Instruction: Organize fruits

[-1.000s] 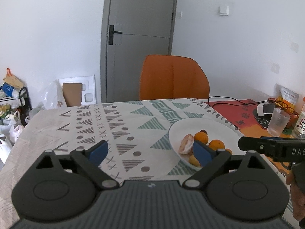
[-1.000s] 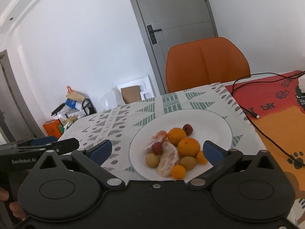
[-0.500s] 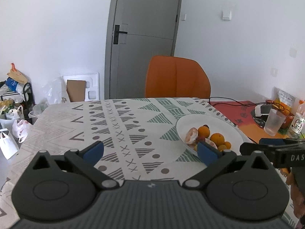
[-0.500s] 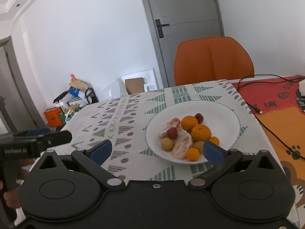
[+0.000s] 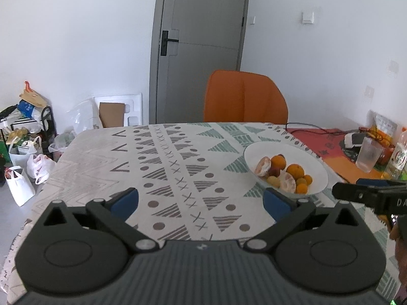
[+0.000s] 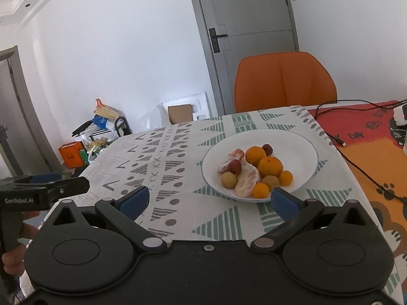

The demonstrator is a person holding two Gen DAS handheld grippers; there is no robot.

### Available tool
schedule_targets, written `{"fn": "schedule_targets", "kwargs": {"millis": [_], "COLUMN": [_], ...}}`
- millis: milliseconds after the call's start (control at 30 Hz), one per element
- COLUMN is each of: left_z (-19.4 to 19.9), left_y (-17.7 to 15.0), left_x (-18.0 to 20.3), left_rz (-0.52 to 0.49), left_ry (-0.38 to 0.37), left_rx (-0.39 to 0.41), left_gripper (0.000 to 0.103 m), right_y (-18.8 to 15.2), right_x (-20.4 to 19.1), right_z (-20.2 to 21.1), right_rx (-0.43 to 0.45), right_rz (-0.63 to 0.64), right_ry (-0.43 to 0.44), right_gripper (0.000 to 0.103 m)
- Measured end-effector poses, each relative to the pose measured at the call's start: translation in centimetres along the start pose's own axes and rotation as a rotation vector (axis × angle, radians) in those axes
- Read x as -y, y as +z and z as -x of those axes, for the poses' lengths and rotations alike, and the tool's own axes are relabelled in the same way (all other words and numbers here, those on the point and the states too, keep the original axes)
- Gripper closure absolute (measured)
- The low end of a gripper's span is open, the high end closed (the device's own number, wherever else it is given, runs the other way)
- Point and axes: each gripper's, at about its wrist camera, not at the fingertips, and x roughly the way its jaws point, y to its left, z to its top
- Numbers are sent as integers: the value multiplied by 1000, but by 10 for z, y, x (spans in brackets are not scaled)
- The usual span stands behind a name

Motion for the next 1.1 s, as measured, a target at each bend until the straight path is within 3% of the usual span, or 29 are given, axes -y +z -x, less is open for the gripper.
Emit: {"fn": "schedule_targets", "kwargs": {"millis": [1100], "left_z": [-4], "left_y": [-10], "left_x": [-10], "left_rz": [31], "left_ry": [49], "left_rx": [-62], "left_gripper": [0], "right_y": [-8], "right_x": [17], "right_z": [-5], "right_rx": [-9], "right_rz": [-49], "right_ry": [8], "right_gripper": [0]}}
